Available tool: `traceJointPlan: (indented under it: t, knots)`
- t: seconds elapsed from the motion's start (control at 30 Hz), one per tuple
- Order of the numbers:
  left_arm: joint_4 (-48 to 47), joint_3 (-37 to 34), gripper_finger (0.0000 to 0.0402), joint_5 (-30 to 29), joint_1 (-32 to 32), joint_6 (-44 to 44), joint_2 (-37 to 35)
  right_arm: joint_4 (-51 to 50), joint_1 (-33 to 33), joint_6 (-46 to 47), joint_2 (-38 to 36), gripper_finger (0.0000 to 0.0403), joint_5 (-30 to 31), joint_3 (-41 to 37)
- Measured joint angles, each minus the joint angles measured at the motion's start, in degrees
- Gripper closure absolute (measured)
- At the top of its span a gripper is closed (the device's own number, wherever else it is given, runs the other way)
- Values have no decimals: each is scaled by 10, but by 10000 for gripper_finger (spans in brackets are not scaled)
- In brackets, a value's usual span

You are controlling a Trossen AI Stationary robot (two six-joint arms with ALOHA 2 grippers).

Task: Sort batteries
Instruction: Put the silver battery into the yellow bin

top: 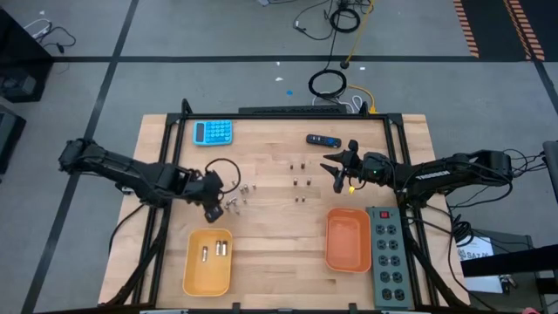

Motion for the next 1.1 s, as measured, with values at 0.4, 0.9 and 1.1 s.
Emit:
traceJointPlan:
  t: [0.4,0.9,1.1]
  knots:
    - [52,0,187,44,10,58,96,-4,0,0,0,259,0,0]
    - [71,0,165,0,10,63,176,-9,0,0,0,259,0,0]
    - [74,0,165,3,10,64,199,-9,0,0,0,259,0,0]
